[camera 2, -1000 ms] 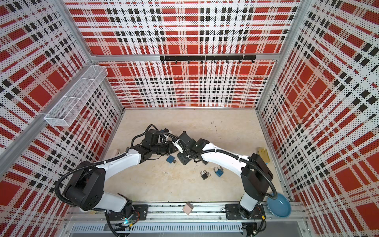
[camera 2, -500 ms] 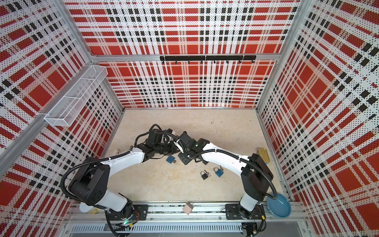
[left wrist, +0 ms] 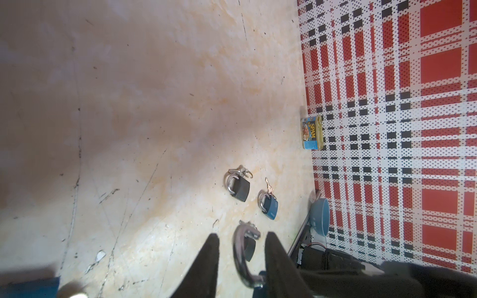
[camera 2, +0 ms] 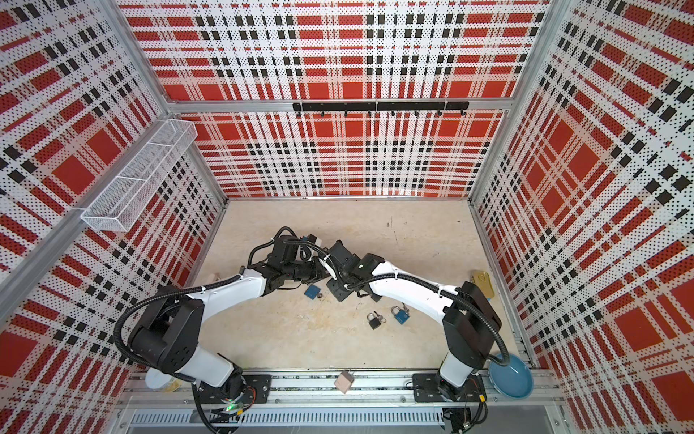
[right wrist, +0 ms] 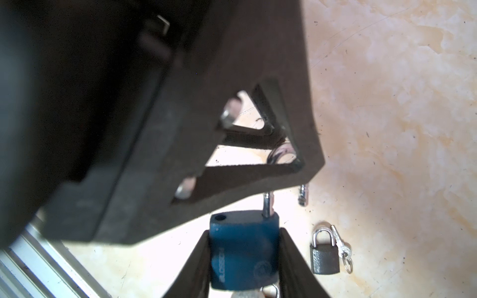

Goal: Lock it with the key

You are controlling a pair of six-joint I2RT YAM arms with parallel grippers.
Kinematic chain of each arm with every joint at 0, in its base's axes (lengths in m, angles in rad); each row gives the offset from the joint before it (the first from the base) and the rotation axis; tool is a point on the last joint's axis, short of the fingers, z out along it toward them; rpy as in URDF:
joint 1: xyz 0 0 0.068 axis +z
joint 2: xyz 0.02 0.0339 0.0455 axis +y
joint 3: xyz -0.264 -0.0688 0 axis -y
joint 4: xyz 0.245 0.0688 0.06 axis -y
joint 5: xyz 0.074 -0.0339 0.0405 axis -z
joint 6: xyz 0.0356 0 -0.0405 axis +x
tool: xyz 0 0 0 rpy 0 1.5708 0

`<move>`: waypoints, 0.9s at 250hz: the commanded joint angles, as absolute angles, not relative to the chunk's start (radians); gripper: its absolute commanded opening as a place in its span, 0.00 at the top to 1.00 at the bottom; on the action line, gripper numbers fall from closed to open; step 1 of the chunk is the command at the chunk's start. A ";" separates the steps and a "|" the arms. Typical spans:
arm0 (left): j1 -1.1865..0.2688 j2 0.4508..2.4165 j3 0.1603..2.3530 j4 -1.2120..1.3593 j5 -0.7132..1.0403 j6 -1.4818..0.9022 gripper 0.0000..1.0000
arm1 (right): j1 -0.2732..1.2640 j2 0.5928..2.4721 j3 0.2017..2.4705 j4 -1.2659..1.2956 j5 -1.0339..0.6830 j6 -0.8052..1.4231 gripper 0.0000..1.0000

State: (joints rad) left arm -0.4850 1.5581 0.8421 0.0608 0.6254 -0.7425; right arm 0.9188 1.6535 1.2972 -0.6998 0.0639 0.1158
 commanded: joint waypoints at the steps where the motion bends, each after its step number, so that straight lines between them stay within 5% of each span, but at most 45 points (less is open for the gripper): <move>1: -0.488 1.572 0.852 0.129 0.646 -0.781 0.67 | 0.934 1.602 1.295 -0.651 0.048 0.088 0.80; 225: -0.430 1.550 0.783 0.161 0.742 -0.831 0.69 | 0.935 1.590 1.291 -0.641 0.065 0.086 0.81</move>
